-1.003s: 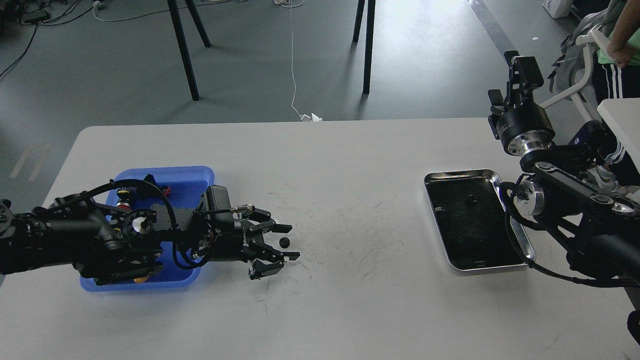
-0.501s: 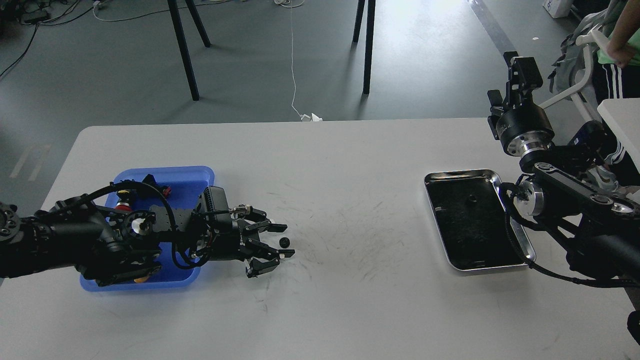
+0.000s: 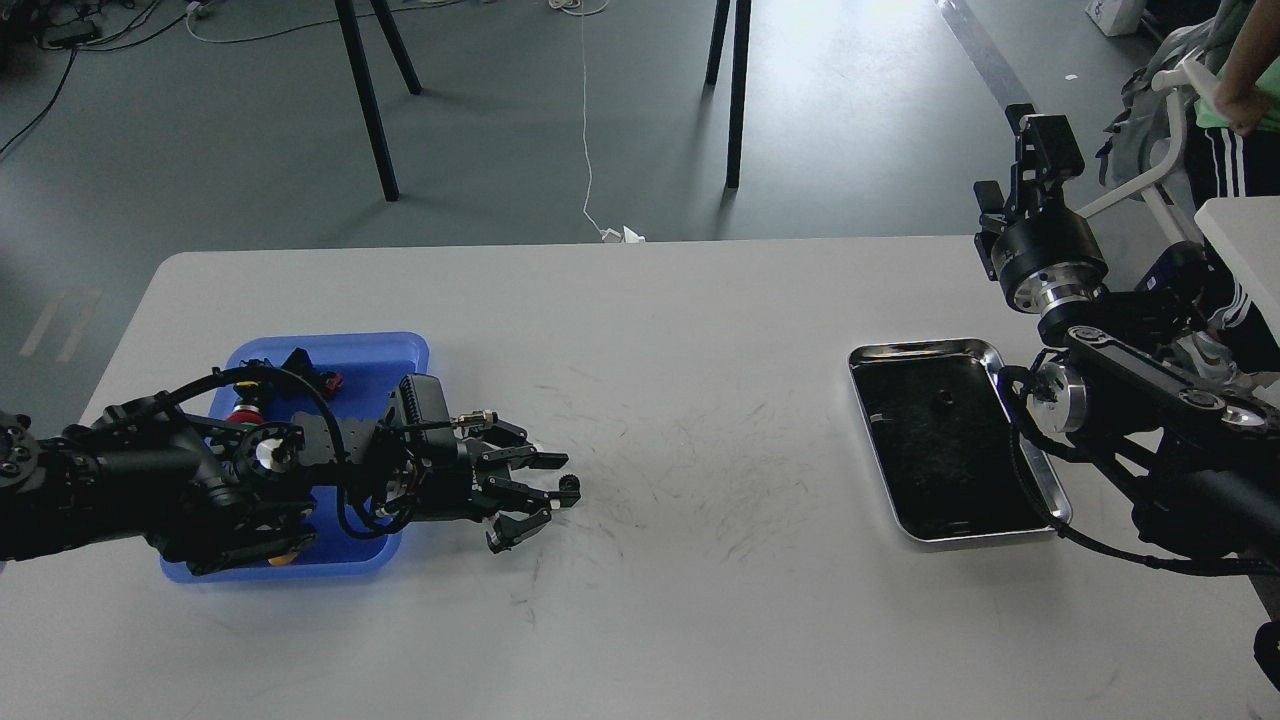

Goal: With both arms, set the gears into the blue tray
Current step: 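Close the left gripper on the black part on the table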

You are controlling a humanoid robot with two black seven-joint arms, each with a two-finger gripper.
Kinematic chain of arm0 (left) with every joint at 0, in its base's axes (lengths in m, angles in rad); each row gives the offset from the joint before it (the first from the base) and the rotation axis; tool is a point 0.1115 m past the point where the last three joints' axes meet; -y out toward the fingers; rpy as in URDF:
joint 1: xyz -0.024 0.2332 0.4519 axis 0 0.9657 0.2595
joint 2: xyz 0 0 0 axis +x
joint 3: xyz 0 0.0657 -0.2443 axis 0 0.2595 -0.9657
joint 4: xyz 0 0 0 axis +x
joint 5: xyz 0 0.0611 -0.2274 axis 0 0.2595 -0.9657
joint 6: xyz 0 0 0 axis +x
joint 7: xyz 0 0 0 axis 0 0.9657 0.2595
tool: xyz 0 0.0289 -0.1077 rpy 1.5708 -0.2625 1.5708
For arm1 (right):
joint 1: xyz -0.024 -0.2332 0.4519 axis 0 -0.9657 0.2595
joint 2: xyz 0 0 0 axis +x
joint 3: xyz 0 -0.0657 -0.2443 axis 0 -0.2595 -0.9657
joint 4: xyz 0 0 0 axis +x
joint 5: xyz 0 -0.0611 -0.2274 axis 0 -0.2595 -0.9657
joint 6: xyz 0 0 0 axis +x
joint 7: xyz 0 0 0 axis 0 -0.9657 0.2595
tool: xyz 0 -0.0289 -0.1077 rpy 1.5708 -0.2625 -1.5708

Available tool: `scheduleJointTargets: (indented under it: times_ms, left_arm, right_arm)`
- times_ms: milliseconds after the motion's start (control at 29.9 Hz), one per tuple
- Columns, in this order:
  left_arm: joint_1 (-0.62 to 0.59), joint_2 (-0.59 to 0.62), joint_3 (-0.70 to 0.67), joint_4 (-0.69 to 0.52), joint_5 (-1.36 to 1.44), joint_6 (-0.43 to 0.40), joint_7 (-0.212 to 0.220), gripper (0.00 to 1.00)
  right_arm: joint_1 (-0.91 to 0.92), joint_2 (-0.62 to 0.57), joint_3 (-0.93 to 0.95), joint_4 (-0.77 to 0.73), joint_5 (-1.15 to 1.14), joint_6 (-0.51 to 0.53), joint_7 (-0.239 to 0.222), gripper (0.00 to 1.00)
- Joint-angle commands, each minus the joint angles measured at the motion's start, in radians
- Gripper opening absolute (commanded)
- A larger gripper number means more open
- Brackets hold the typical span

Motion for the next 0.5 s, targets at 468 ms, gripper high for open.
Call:
scheduleJointTargets:
  times_ms: [468]
  left_arm:
    - [0.026,-0.014,-0.011,0.046,-0.004,0.023,0.0,0.34]
  right_arm:
    - [-0.002,0.0,-0.002,0.001,-0.002,0.0,0.0,0.95]
